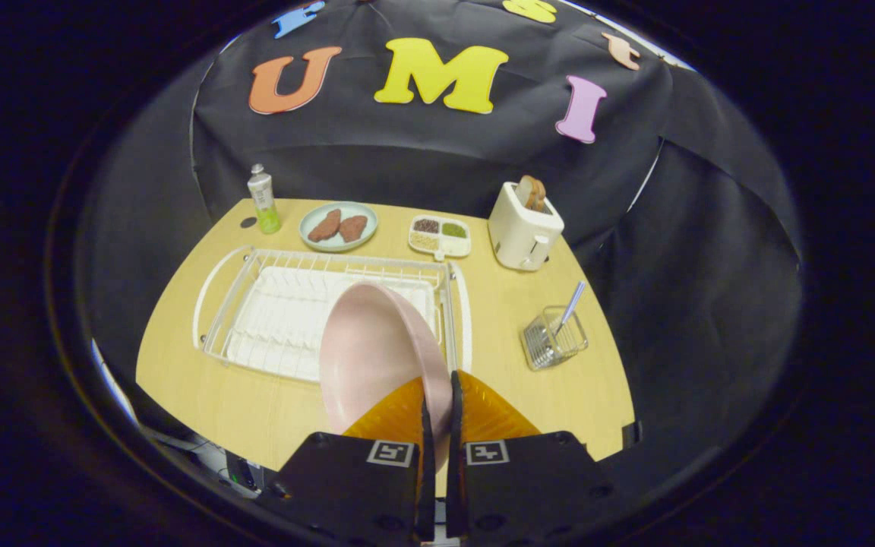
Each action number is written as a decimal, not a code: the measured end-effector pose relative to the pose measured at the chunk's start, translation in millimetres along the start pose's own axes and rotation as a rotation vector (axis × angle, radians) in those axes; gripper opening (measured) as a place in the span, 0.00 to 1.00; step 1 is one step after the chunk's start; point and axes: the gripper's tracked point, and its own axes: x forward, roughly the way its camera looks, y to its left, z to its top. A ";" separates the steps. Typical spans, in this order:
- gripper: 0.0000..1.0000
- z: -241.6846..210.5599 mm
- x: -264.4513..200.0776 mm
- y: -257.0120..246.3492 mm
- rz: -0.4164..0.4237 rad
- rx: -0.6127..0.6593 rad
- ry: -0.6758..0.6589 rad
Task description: Take the plate from the dish rack, then take the spoon from the basket and place it into the plate.
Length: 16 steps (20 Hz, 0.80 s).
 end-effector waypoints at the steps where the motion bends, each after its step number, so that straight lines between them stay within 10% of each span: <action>1: 0.11 -20.0 3.4 1.0 0.016 0.014 0.008; 16: 0.13 -137.9 63.4 2.5 0.229 0.259 0.017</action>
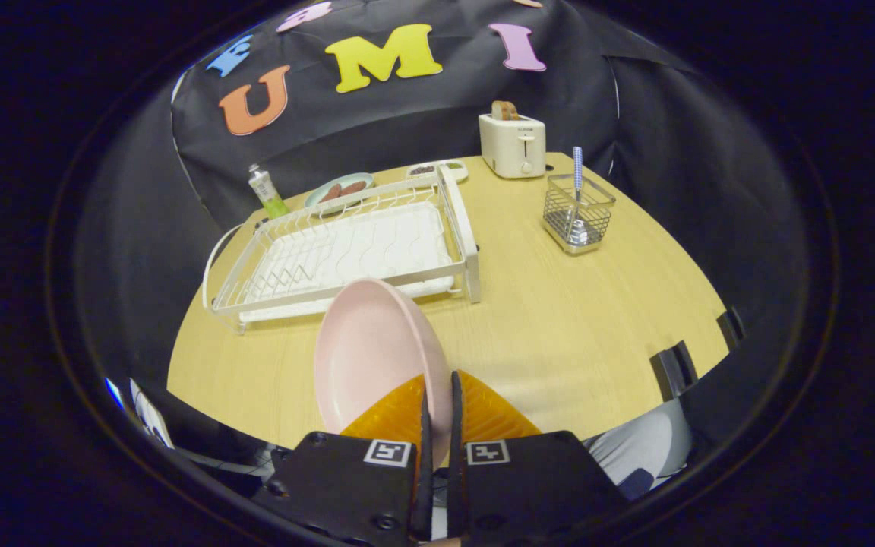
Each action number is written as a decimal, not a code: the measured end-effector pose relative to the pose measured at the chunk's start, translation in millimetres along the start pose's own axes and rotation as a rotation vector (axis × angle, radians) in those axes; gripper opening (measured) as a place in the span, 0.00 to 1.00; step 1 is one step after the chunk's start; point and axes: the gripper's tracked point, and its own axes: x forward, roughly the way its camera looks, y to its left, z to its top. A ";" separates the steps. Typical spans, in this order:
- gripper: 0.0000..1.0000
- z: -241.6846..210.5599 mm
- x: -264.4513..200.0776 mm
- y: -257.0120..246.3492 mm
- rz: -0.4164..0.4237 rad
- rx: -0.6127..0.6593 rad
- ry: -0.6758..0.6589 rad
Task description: Take the plate from the dish rack, then take the spoon from the basket and place it into the plate.
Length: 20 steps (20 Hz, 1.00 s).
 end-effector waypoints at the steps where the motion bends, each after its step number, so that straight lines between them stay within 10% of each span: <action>1: 0.13 -4.4 2.5 -3.1 0.018 0.020 0.004; 7: 0.14 -7.2 11.6 -16.6 0.095 0.052 0.003; 13: 0.23 8.7 18.6 -45.1 -0.012 0.006 -0.120; 20: 0.92 63.5 -7.4 -74.3 -0.046 -0.034 -0.481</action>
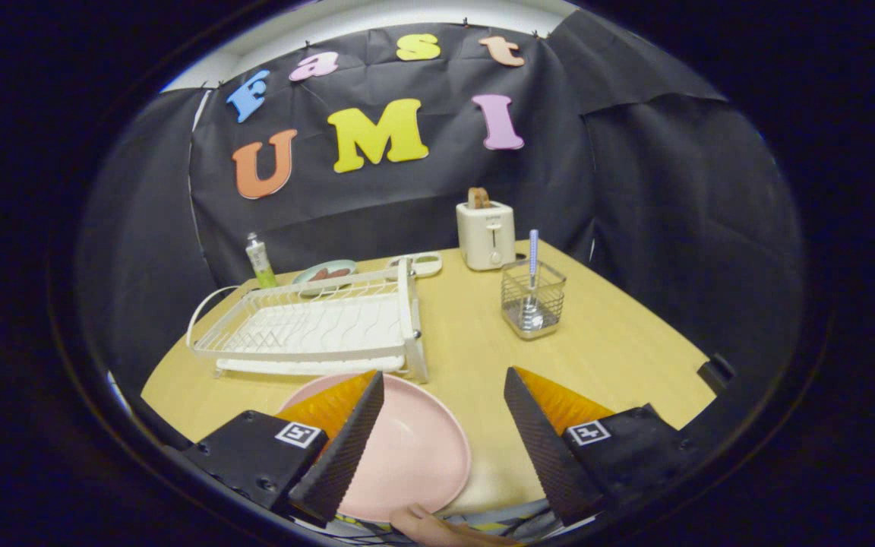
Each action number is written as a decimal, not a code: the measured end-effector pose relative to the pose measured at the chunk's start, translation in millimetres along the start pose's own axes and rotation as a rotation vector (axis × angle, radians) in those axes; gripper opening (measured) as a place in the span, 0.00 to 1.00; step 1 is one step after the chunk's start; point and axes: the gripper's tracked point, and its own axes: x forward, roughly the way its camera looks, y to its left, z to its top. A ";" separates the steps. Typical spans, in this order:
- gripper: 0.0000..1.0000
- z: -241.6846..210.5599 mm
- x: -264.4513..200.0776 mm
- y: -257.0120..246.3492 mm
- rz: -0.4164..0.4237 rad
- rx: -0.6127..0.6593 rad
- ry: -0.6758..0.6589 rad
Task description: Take the plate from the dish rack, then take the spoon from the basket and place it into the plate.
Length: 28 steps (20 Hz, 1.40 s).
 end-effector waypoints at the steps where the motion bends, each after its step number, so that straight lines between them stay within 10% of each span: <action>1: 1.00 3.3 1.1 -2.2 0.008 0.008 -0.004; 28: 1.00 142.3 226.6 -141.5 -0.038 -0.007 0.011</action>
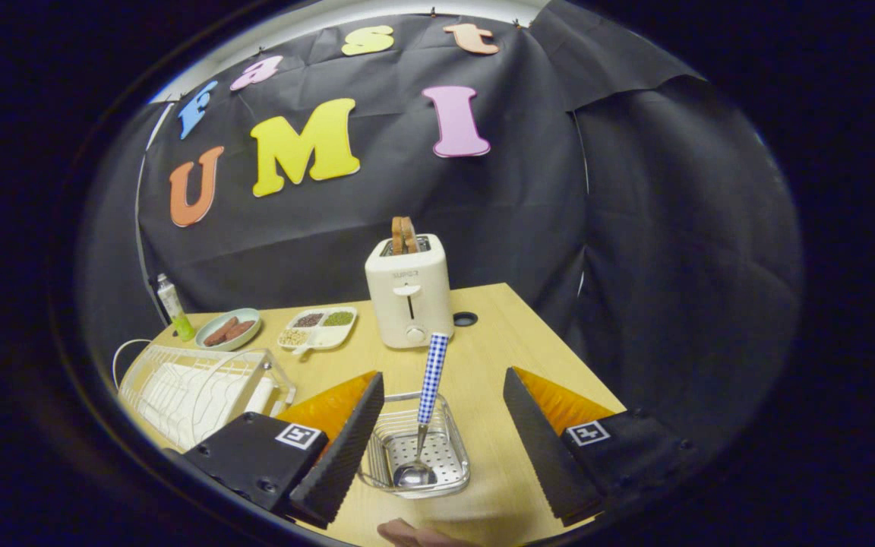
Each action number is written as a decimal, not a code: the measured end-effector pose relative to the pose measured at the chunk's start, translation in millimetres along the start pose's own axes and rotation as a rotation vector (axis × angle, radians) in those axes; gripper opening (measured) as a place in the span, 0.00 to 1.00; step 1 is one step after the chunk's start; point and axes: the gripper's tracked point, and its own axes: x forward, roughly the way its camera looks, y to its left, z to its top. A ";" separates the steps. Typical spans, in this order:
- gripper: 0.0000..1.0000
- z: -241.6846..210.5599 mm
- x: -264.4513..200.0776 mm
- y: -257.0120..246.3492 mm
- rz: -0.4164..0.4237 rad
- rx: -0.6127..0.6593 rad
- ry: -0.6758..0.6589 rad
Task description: Take the plate from the dish rack, then take the spoon from the basket and place it into the plate.
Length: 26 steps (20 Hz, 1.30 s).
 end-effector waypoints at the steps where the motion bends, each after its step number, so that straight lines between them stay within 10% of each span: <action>1: 1.00 0.9 6.9 -1.1 0.000 -0.011 0.012; 7: 0.85 6.8 38.0 1.1 -0.018 0.001 0.033; 14: 0.18 3.0 40.0 16.1 0.035 0.076 0.034; 26: 0.16 108.0 -93.2 39.7 0.034 0.029 -0.281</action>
